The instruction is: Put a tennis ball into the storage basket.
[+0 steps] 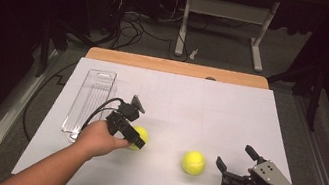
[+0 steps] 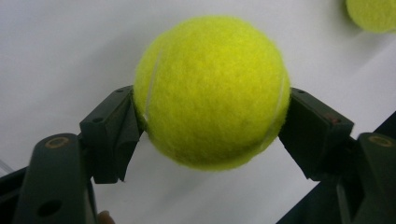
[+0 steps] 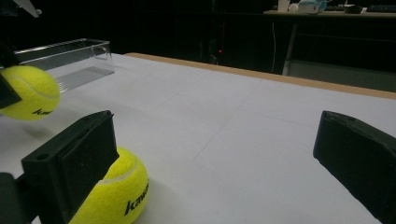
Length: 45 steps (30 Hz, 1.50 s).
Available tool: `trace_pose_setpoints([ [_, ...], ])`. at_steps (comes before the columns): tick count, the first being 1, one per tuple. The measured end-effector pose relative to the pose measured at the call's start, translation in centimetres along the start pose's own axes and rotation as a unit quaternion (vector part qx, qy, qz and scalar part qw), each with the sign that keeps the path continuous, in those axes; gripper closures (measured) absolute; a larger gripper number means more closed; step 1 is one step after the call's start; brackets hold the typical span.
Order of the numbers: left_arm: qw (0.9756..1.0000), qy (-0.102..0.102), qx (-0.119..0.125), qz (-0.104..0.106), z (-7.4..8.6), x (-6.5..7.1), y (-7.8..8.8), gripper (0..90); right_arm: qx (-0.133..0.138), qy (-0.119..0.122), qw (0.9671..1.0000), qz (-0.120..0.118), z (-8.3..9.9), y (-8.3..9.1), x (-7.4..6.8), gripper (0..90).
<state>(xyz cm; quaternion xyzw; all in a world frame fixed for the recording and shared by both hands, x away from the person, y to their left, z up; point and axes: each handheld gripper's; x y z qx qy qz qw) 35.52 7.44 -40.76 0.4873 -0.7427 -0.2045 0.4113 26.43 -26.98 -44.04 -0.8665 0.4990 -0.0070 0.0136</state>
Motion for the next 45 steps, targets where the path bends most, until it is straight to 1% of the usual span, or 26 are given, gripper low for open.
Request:
trace_pose_setpoints([
  [4, 0.9999, -0.005, -0.006, -0.006, 0.4, -0.1, 0.0, 26.3, 0.0, 0.0, 1.0, 0.0, 0.0, 0.0, 0.0, 0.4],
  [5, 0.9998, -0.01, -0.009, -0.012, 0.6, -0.2, 0.0, 26.3, 0.0, 0.0, 1.0, 0.0, 0.0, 0.0, 0.0, 0.4],
  [6, 0.9993, -0.023, -0.019, -0.021, 1.0, -0.3, 0.1, 26.3, -0.001, 0.0, 1.0, 0.001, 0.0, 0.0, 0.0, 0.4],
  [7, 0.9991, -0.026, -0.023, -0.023, 1.1, -0.4, 0.1, 26.3, -0.001, 0.0, 1.0, 0.001, 0.0, 0.0, -0.1, 0.4],
  [8, 0.9991, -0.026, -0.023, -0.023, 1.1, -0.4, 0.1, 26.3, -0.001, 0.0, 1.0, 0.001, 0.0, 0.0, -0.1, 0.4],
  [9, 0.9987, -0.031, -0.031, -0.026, 1.4, -0.4, 0.3, 26.3, -0.001, 0.0, 1.0, 0.0, 0.0, 0.0, -0.1, 0.4],
  [10, 0.9987, -0.031, -0.031, -0.026, 1.4, -0.4, 0.3, 26.3, -0.001, 0.0, 1.0, 0.0, 0.0, 0.0, -0.1, 0.4],
  [11, 0.9983, -0.036, -0.037, -0.027, 1.6, -0.4, 0.4, 26.3, -0.001, 0.0, 1.0, 0.0, 0.0, 0.0, -0.1, 0.3],
  [13, 0.9979, -0.037, -0.046, -0.025, 1.8, -0.5, 0.8, 26.3, -0.001, 0.0, 1.0, 0.001, 0.0, 0.0, -0.1, 0.4],
  [15, 0.9979, -0.036, -0.049, -0.025, 1.9, -0.5, 1.1, 26.3, -0.001, 0.0, 1.0, 0.001, 0.0, 0.0, -0.1, 0.4],
  [16, 0.9975, -0.038, -0.055, -0.025, 2.0, -0.6, 1.3, 26.3, -0.001, 0.0, 1.0, 0.0, 0.0, 0.0, -0.1, 0.3],
  [23, 0.996, -0.039, -0.077, -0.025, 2.3, -1.0, 2.0, 26.4, -0.002, 0.001, 1.0, 0.0, 0.0, 0.0, -0.1, 0.4],
  [24, 0.9962, -0.035, -0.076, -0.025, 2.4, -1.1, 2.1, 26.4, -0.001, 0.001, 1.0, 0.0, 0.0, 0.0, -0.1, 0.4],
  [25, 0.9958, -0.038, -0.08, -0.025, 2.4, -1.2, 2.2, 26.4, -0.001, 0.001, 1.0, 0.0, 0.0, 0.0, -0.1, 0.4],
  [30, 0.9955, -0.035, -0.086, -0.019, 2.4, -1.4, 2.5, 26.5, -0.003, 0.002, 1.0, 0.001, 0.1, -0.1, -0.2, 0.4],
  [31, 0.9952, -0.029, -0.093, -0.013, 2.4, -1.5, 2.8, 26.5, -0.002, 0.002, 1.0, 0.0, 0.1, -0.1, -0.2, 0.4],
  [32, 0.9948, -0.032, -0.096, -0.012, 2.4, -1.6, 2.9, 26.5, -0.003, 0.002, 1.0, 0.0, 0.1, -0.1, -0.2, 0.4],
  [33, 0.9949, -0.029, -0.096, -0.014, 2.3, -1.6, 2.9, 26.5, -0.003, 0.002, 1.0, 0.0, 0.1, -0.1, -0.2, 0.4],
  [34, 0.9945, -0.033, -0.098, -0.013, 2.3, -1.7, 3.1, 26.5, -0.003, 0.002, 1.0, 0.001, 0.1, -0.1, -0.2, 0.4],
  [36, 0.9947, -0.028, -0.097, -0.016, 2.2, -1.8, 3.2, 26.5, -0.003, 0.002, 1.0, 0.001, 0.0, -0.1, -0.2, 0.4],
  [37, 0.9944, -0.032, -0.1, -0.016, 2.1, -1.9, 3.4, 26.5, -0.002, 0.002, 1.0, 0.001, 0.0, -0.1, -0.3, 0.4],
  [38, 0.9945, -0.029, -0.1, -0.016, 2.0, -2.0, 3.5, 26.5, -0.002, 0.002, 1.0, 0.001, 0.0, -0.1, -0.3, 0.4],
  [40, 0.9942, -0.031, -0.102, -0.016, 1.9, -2.0, 3.6, 26.5, -0.003, 0.003, 1.0, 0.001, 0.0, -0.1, -0.3, 0.4],
  [41, 0.9945, -0.028, -0.1, -0.017, 1.9, -2.1, 3.7, 26.5, -0.003, 0.003, 1.0, 0.001, 0.0, -0.1, -0.3, 0.4],
  [42, 0.9937, -0.029, -0.107, -0.02, 1.8, -2.2, 3.9, 26.5, -0.003, 0.003, 1.0, 0.001, 0.1, -0.1, -0.3, 0.4],
  [45, 0.9939, -0.028, -0.105, -0.019, 1.5, -2.4, 4.2, 26.5, -0.003, 0.003, 1.0, 0.001, 0.1, -0.1, -0.3, 0.4],
])
Point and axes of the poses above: each handheld gripper's, and its own axes: y roughly backward along the jaws, z roughly out of its underside, x roughly to its right, and after that the axes turned 14 degrees about x, right-handed
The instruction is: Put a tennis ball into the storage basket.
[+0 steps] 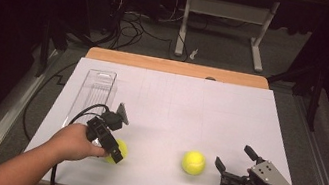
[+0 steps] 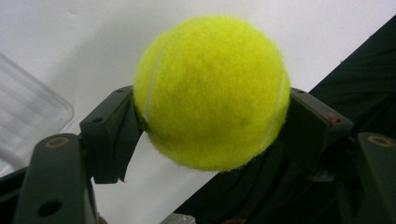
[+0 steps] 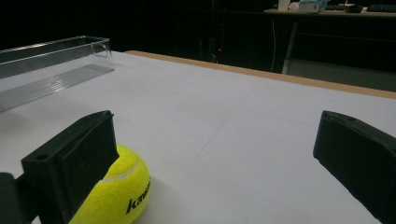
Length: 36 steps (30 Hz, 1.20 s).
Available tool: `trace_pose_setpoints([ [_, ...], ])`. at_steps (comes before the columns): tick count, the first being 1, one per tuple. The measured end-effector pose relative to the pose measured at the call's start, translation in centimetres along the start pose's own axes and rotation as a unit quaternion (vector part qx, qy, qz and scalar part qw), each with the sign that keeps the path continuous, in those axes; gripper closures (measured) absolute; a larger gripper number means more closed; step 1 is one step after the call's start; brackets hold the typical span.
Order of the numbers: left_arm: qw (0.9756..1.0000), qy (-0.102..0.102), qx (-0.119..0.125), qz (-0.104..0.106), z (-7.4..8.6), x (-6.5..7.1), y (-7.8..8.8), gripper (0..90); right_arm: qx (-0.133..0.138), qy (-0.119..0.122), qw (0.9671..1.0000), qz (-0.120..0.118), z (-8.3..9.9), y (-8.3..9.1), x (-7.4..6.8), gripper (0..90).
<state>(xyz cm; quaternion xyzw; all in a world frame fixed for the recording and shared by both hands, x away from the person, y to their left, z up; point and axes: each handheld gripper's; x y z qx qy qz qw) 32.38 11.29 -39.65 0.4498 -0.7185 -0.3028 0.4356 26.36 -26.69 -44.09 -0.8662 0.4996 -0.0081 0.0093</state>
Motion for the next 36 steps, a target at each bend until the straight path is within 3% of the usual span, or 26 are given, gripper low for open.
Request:
trace_pose_setpoints([
  [23, 0.9999, 0.009, 0.005, 0.006, -1.7, -0.2, 3.1, 26.6, -0.002, 0.0, 1.0, 0.001, 0.1, 0.0, 0.0, 0.4],
  [36, 0.9992, 0.03, 0.025, 0.002, -3.7, -1.2, 5.8, 26.6, -0.003, 0.001, 1.0, 0.001, 0.1, 0.0, 0.0, 0.4],
])
Point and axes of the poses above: each handheld gripper's, and its own axes: y roughly backward along the jaws, z roughly out of its underside, x roughly to its right, and after that the axes turned 14 degrees about x, right-handed
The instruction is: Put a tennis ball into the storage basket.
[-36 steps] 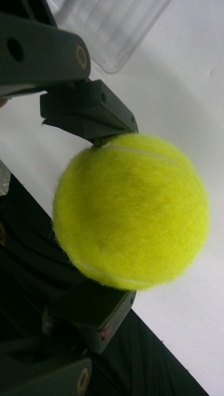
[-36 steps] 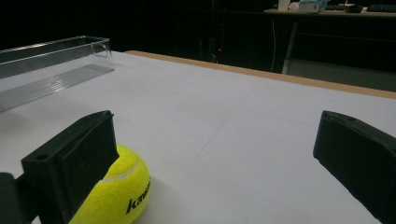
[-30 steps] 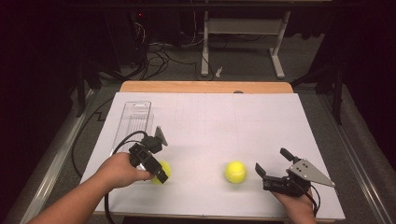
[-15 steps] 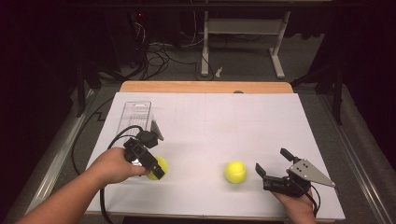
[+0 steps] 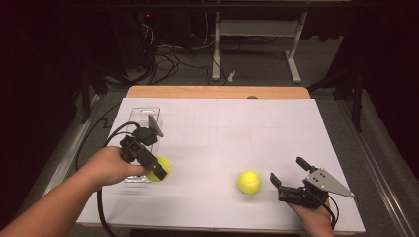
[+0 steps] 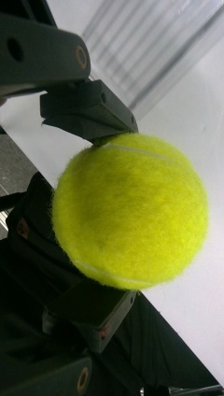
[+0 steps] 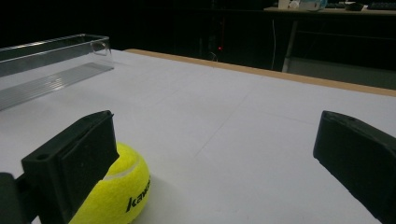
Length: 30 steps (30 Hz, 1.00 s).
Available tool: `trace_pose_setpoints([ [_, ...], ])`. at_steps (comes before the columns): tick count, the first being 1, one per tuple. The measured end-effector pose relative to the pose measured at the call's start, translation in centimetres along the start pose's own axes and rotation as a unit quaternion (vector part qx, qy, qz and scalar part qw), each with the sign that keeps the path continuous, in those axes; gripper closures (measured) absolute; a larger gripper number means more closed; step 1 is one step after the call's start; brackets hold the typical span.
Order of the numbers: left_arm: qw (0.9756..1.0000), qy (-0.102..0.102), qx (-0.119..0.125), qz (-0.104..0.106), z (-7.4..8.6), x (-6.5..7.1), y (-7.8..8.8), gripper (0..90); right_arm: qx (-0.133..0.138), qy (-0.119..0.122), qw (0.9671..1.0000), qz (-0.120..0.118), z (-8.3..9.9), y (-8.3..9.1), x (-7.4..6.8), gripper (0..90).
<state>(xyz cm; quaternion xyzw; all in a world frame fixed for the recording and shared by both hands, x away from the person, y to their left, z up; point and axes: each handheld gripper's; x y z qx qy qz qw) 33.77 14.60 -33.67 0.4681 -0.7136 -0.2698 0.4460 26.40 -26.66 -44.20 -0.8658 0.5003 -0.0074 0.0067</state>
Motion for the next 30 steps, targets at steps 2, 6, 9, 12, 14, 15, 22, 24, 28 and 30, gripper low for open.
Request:
trace_pose_setpoints([
  [2, 1.0, 0.0, 0.003, -0.003, -0.3, -0.4, 0.3, 26.6, 0.0, 0.0, 1.0, 0.0, 0.0, 0.0, 0.0, 0.4],
  [6, 0.9998, 0.01, 0.006, -0.014, -0.8, -1.2, 0.7, 26.6, 0.0, 0.001, 1.0, 0.0, 0.0, 0.0, 0.0, 0.4],
  [9, 0.9996, 0.017, 0.011, -0.017, -1.1, -1.8, 1.0, 26.6, 0.0, 0.001, 1.0, 0.0, 0.0, 0.0, 0.0, 0.4],
  [12, 0.9994, 0.026, 0.013, -0.02, -1.4, -2.6, 1.3, 26.7, 0.0, 0.001, 1.0, 0.0, 0.0, 0.0, 0.0, 0.4],
  [14, 0.9992, 0.029, 0.014, -0.023, -1.5, -2.9, 1.3, 26.7, 0.0, 0.001, 1.0, 0.0, 0.0, 0.0, 0.0, 0.4],
  [15, 0.9991, 0.031, 0.014, -0.027, -1.6, -3.3, 1.4, 26.6, 0.001, 0.002, 1.0, 0.0, 0.0, 0.0, 0.0, 0.4],
  [22, 0.9979, 0.05, 0.016, -0.038, -2.0, -4.9, 1.3, 26.7, 0.0, 0.001, 1.0, 0.001, 0.0, 0.0, 0.0, 0.4],
  [24, 0.9973, 0.056, 0.019, -0.044, -2.1, -5.6, 1.3, 26.7, 0.001, 0.001, 1.0, 0.001, 0.0, 0.0, 0.0, 0.4],
  [28, 0.996, 0.069, 0.025, -0.052, -2.4, -6.5, 1.4, 26.7, 0.0, 0.001, 1.0, 0.001, 0.0, 0.0, 0.0, 0.4],
  [30, 0.9952, 0.073, 0.026, -0.059, -2.4, -7.1, 1.3, 26.7, 0.0, 0.002, 1.0, 0.001, 0.0, 0.0, 0.0, 0.4],
])
Point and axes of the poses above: each handheld gripper's, and its own axes: y roughly backward along the jaws, z roughly out of its underside, x roughly to its right, and after that the axes turned 14 degrees about x, right-handed
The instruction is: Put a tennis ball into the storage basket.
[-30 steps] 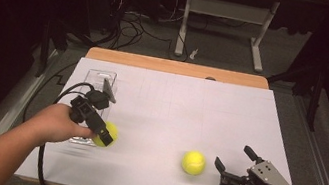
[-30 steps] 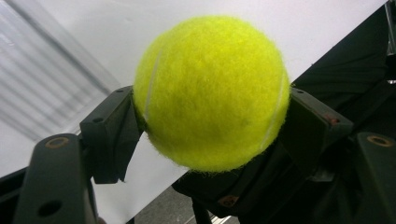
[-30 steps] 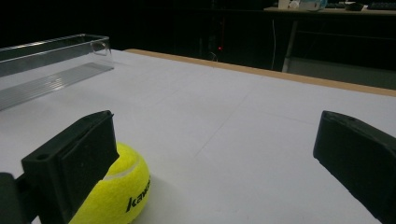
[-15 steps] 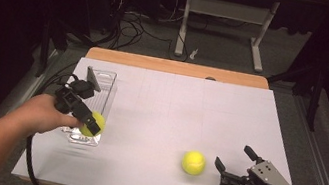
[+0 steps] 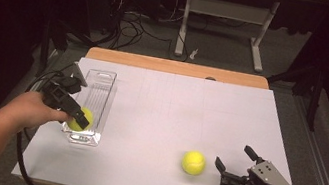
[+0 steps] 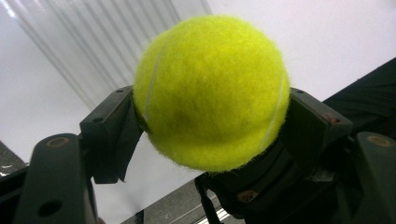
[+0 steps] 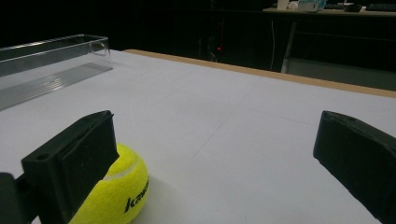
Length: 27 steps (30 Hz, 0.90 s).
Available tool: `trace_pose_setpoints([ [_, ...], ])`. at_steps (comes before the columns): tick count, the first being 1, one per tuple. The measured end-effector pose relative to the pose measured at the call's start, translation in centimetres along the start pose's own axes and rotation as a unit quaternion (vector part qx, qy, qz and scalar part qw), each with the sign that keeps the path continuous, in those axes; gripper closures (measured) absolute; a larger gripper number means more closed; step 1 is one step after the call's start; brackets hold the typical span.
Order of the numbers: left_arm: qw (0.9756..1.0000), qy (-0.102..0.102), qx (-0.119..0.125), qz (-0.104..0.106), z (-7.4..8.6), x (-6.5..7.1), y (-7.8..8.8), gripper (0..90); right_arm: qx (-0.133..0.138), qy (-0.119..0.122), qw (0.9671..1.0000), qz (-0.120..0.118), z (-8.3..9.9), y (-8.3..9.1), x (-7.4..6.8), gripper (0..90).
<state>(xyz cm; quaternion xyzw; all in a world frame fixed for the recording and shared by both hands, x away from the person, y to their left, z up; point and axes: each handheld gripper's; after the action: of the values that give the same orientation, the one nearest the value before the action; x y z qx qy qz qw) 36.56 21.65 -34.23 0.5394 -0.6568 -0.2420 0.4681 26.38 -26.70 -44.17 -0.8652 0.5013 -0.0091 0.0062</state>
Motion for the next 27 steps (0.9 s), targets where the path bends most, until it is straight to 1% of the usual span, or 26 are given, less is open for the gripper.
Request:
trace_pose_setpoints([
  [8, 0.9999, 0.01, 0.004, -0.012, -0.5, -0.8, -0.5, 26.7, 0.001, 0.0, 1.0, 0.0, 0.0, 0.0, 0.0, 0.4],
  [9, 0.9998, 0.013, 0.006, -0.017, -0.7, -1.1, -0.6, 26.6, 0.0, -0.001, 1.0, 0.001, 0.0, 0.0, 0.0, 0.4],
  [10, 0.9998, 0.013, 0.006, -0.017, -0.7, -1.1, -0.6, 26.6, 0.0, 0.0, 1.0, 0.0, 0.0, 0.0, 0.0, 0.4],
  [11, 0.9996, 0.019, 0.007, -0.019, -1.0, -1.3, -0.7, 26.6, 0.001, 0.0, 1.0, 0.0, 0.0, 0.0, 0.0, 0.3],
  [13, 0.9995, 0.02, 0.009, -0.022, -1.3, -1.3, -0.8, 26.7, 0.0, 0.001, 1.0, 0.0, 0.0, 0.0, 0.0, 0.4],
  [21, 0.9991, 0.027, 0.015, -0.031, -2.6, -1.1, -1.2, 26.7, 0.0, 0.001, 1.0, 0.0, 0.0, 0.0, 0.0, 0.4],
  [27, 0.9989, 0.023, 0.021, -0.036, -3.8, -0.4, -0.9, 26.7, 0.0, 0.0, 1.0, -0.001, 0.0, 0.0, 0.0, 0.4],
])
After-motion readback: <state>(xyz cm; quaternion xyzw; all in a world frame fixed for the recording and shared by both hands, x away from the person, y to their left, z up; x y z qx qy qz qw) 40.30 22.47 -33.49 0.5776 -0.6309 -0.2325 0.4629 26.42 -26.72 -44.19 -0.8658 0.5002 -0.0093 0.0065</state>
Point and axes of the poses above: each handheld gripper's, and its own axes: y roughly backward along the jaws, z roughly out of its underside, x roughly to its right, and after that the axes turned 14 degrees about x, right-handed
